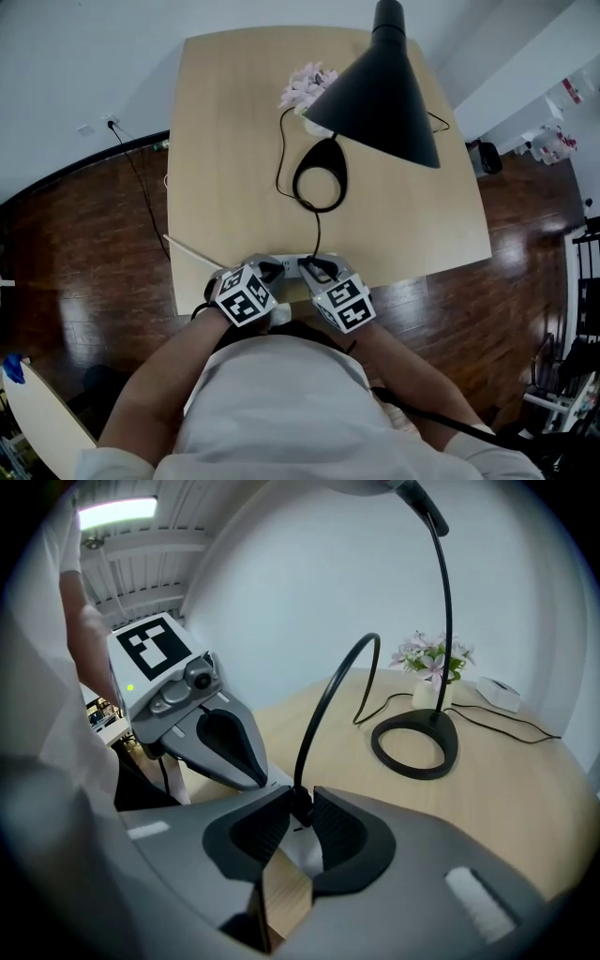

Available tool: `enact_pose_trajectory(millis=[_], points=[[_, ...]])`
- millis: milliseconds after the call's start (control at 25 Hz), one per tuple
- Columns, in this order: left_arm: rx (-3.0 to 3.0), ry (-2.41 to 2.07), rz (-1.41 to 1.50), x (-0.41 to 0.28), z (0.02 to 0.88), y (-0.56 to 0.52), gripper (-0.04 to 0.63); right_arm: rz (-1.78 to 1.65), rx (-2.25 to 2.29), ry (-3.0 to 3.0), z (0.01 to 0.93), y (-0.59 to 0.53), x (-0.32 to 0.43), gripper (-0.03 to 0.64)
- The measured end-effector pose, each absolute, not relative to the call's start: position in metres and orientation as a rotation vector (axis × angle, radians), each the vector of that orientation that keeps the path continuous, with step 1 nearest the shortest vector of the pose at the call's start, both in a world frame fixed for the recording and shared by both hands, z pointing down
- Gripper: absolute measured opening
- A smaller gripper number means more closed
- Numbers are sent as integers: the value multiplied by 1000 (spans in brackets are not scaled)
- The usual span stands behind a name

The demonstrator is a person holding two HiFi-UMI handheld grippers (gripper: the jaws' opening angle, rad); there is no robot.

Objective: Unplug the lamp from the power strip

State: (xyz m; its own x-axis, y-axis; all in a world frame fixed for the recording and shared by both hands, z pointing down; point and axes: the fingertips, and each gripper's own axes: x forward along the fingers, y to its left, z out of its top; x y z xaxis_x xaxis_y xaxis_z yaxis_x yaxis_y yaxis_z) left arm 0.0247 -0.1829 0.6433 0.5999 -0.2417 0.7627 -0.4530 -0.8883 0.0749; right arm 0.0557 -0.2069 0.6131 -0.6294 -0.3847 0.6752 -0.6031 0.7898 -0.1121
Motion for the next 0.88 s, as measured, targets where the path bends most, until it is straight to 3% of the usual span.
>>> enact_pose_trajectory(millis=[480, 880], points=[[2529, -576, 1174, 24, 642, -183, 5, 371, 776, -2362, 580, -231, 66, 71], [2518, -553, 1165, 24, 643, -183, 5, 407, 793, -2248, 622, -287, 98, 71]])
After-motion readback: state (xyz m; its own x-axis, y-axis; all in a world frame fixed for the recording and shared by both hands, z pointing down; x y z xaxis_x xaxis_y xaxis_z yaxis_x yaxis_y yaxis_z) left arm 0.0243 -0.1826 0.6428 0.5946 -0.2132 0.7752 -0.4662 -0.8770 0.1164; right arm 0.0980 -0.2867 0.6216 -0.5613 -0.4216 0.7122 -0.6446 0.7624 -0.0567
